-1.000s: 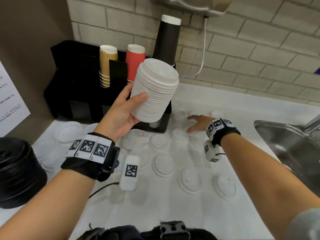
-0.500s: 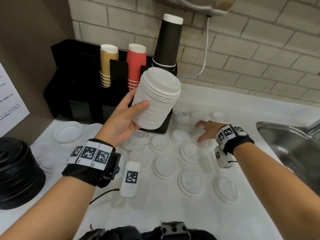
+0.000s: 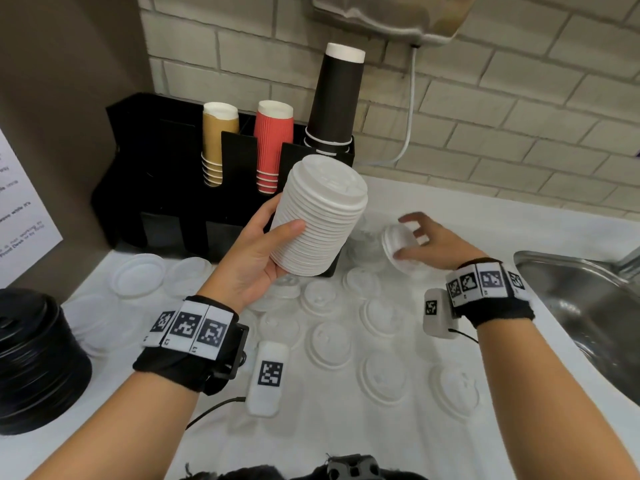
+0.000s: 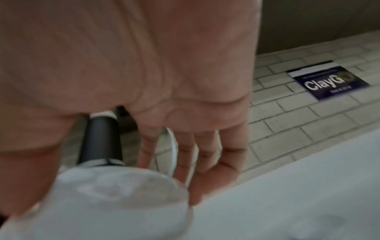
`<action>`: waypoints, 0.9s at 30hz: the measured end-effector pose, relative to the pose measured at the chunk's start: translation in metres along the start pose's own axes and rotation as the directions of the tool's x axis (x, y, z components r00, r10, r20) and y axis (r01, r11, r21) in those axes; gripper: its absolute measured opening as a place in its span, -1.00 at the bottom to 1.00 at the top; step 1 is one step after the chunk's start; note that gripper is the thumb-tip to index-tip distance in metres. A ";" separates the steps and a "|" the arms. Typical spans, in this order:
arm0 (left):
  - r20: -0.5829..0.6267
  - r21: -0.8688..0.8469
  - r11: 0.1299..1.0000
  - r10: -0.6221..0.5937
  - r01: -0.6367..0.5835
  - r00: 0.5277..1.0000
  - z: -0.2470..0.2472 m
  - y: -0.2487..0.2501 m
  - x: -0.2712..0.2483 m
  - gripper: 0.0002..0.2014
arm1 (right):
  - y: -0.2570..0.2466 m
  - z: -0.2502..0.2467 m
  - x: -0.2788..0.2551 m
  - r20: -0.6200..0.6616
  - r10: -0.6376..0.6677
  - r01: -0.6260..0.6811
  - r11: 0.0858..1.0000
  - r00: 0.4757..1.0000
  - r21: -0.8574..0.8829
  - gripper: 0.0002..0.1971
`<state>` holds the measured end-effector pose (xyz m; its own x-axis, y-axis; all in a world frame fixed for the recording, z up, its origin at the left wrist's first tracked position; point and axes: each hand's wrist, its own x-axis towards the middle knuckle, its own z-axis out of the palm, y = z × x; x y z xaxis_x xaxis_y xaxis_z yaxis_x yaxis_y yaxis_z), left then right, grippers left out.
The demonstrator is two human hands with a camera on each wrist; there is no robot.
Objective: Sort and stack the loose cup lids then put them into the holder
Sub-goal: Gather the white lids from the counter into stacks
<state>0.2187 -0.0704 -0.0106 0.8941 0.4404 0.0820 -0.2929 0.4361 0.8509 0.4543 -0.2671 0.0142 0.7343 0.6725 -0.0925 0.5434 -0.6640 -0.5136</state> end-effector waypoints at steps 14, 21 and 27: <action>0.041 -0.017 0.997 -0.079 0.079 0.996 0.009 -0.019 0.000 -0.34 | -0.104 0.032 -0.095 -0.556 -0.210 0.509 0.727 0.805 0.462 -0.56; 0.119 0.080 0.991 -0.119 0.110 0.986 0.009 -0.023 -0.003 -0.08 | -0.106 0.032 -0.096 -0.522 -0.205 0.465 0.770 0.828 0.436 -0.60; 0.151 0.065 0.989 -0.139 0.130 0.979 0.012 -0.024 -0.004 -0.26 | -0.107 0.032 -0.097 -0.521 -0.233 0.488 0.761 0.821 0.429 -0.64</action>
<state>0.2262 -0.0920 -0.0250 0.9668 0.2522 0.0402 -0.1511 0.4379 0.8862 0.3116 -0.2510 0.0510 0.6885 0.5362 0.4882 0.5970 -0.0369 -0.8014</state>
